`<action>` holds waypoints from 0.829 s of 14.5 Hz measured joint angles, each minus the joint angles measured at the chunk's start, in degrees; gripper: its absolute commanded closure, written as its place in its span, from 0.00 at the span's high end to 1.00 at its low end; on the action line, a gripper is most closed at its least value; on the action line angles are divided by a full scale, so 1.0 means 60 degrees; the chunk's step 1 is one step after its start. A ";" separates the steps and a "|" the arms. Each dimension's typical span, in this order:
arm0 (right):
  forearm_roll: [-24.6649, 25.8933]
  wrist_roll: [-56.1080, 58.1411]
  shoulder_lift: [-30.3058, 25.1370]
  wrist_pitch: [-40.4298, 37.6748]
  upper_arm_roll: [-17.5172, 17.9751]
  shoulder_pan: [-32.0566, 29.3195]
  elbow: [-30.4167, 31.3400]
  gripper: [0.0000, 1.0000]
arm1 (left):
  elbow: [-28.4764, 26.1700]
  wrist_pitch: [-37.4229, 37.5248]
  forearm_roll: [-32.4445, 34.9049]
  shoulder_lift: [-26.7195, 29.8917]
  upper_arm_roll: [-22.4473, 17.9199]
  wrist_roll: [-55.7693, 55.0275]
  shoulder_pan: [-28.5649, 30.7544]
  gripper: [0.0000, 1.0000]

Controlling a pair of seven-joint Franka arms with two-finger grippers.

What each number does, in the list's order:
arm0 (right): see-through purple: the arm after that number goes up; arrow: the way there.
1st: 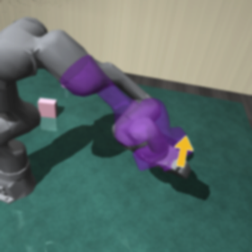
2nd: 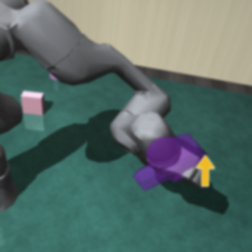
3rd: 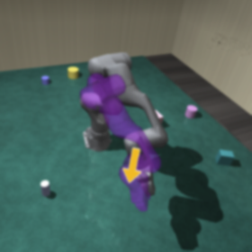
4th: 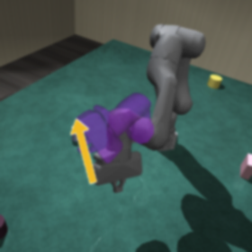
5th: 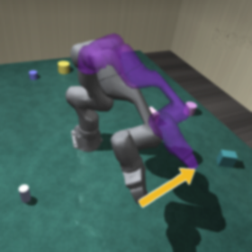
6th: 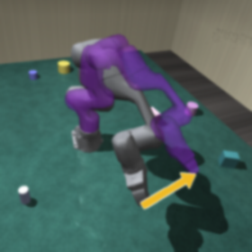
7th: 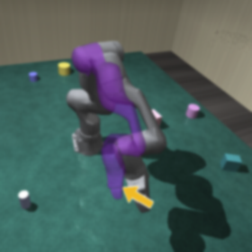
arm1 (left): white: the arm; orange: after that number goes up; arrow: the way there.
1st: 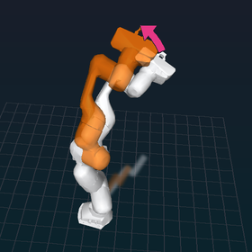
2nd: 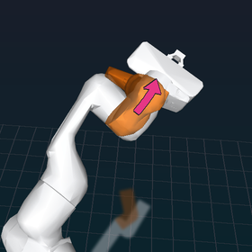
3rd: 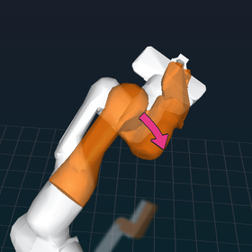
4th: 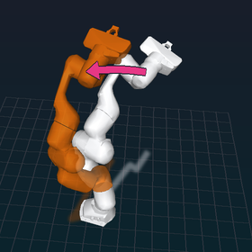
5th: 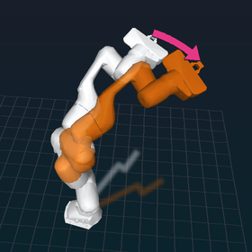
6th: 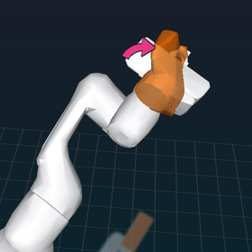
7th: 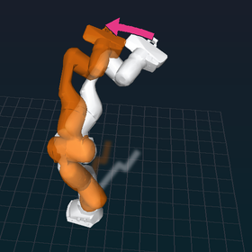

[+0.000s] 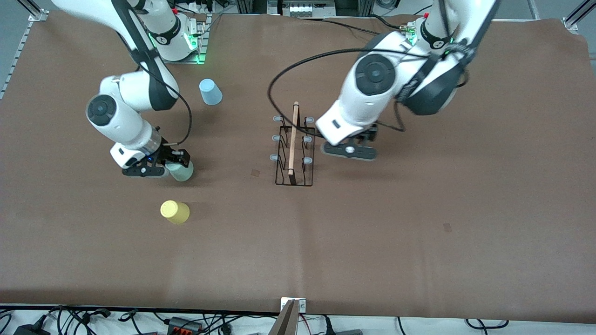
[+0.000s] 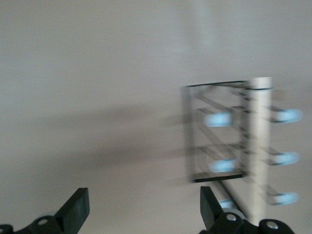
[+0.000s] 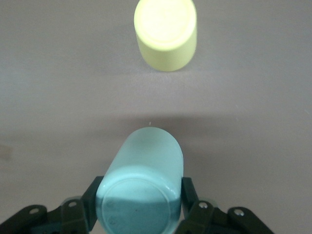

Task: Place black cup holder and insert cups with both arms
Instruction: 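Release the rack and withdraw the left gripper while the right gripper lifts the teal cup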

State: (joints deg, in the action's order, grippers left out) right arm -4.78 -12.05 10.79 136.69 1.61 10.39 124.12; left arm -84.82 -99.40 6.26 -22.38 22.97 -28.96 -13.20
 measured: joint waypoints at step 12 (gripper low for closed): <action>-0.0011 -0.9247 -0.1283 -0.1278 0.3475 0.1354 -0.0610 0.24 | -0.0022 0.2208 -0.0276 0.1722 -0.0497 0.7171 0.5161 1.00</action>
State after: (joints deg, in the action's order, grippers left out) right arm -4.84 -67.53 3.09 129.03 22.46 18.52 120.45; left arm -84.95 -86.15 4.61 -12.05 19.99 14.07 17.77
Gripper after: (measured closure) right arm 0.322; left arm 0.000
